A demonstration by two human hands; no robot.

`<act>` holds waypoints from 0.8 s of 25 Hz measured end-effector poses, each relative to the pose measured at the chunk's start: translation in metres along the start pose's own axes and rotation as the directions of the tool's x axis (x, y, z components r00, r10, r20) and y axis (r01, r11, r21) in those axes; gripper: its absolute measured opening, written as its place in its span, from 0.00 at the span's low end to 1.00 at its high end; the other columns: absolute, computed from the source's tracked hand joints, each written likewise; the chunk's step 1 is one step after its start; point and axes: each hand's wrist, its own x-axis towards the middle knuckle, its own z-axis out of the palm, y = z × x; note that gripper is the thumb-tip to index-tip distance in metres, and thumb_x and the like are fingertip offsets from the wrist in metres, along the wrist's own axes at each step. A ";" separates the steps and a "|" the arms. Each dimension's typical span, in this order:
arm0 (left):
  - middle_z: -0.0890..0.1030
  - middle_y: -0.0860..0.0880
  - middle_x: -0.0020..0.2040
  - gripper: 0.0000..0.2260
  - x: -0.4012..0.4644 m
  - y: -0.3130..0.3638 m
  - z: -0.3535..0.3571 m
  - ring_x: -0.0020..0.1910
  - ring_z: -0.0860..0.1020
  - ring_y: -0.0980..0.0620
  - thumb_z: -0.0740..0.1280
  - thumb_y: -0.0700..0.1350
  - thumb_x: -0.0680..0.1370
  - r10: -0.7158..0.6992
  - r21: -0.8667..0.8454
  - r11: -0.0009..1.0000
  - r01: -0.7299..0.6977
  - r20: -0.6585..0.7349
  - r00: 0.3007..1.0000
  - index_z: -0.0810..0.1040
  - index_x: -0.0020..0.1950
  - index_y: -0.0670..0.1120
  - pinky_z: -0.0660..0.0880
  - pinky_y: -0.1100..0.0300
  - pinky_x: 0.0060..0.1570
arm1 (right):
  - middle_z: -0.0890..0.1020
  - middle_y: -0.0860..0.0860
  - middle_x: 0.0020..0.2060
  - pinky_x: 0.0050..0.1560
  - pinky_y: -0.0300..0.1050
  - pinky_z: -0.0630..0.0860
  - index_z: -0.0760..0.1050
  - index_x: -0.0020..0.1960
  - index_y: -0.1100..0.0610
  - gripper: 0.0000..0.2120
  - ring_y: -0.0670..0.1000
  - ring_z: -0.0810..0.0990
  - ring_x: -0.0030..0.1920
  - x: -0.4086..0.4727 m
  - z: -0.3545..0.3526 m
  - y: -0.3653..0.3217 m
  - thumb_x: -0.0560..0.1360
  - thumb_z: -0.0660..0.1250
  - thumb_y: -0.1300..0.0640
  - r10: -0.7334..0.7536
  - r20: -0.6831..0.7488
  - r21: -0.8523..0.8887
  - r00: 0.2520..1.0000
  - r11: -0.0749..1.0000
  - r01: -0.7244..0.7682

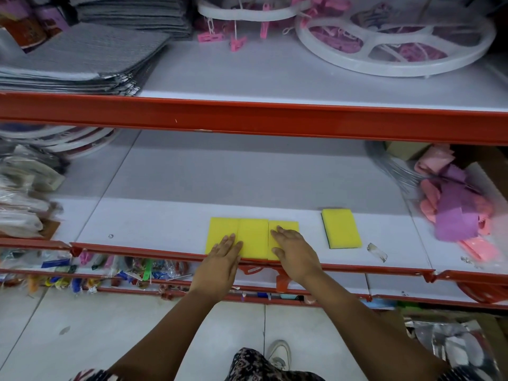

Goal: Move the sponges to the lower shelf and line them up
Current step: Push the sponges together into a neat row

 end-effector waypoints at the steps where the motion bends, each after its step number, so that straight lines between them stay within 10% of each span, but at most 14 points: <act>1: 0.53 0.49 0.78 0.24 0.000 0.000 -0.001 0.76 0.50 0.51 0.45 0.53 0.82 0.001 -0.004 1.000 -0.001 -0.005 1.000 0.58 0.76 0.49 0.47 0.61 0.69 | 0.57 0.48 0.77 0.73 0.46 0.58 0.57 0.76 0.52 0.23 0.51 0.54 0.76 0.000 0.000 0.000 0.82 0.56 0.54 -0.012 0.020 -0.004 1.000 1.000 0.012; 7: 0.48 0.53 0.77 0.48 -0.001 -0.008 0.003 0.72 0.43 0.60 0.21 0.69 0.66 0.020 0.008 1.000 -0.020 0.019 1.000 0.54 0.77 0.51 0.44 0.63 0.69 | 0.61 0.51 0.76 0.76 0.46 0.53 0.61 0.75 0.55 0.21 0.53 0.56 0.77 0.003 -0.031 0.042 0.82 0.53 0.57 0.019 -0.158 0.025 0.987 1.000 -0.015; 12: 0.53 0.49 0.78 0.47 0.000 -0.009 0.005 0.72 0.45 0.59 0.23 0.69 0.68 0.023 -0.029 0.999 -0.023 -0.007 1.000 0.57 0.77 0.49 0.46 0.61 0.70 | 0.52 0.51 0.78 0.75 0.50 0.58 0.52 0.78 0.55 0.27 0.53 0.51 0.78 -0.001 -0.048 0.098 0.80 0.52 0.65 0.305 -0.071 -0.068 0.950 0.948 -0.310; 20: 0.55 0.48 0.77 0.35 0.001 -0.006 0.006 0.76 0.51 0.50 0.35 0.60 0.74 0.021 -0.033 0.999 -0.022 -0.011 1.000 0.59 0.76 0.47 0.47 0.60 0.71 | 0.59 0.49 0.77 0.74 0.47 0.59 0.58 0.76 0.53 0.23 0.53 0.57 0.76 -0.022 -0.016 0.057 0.82 0.53 0.59 0.219 -0.126 0.000 0.968 0.975 -0.221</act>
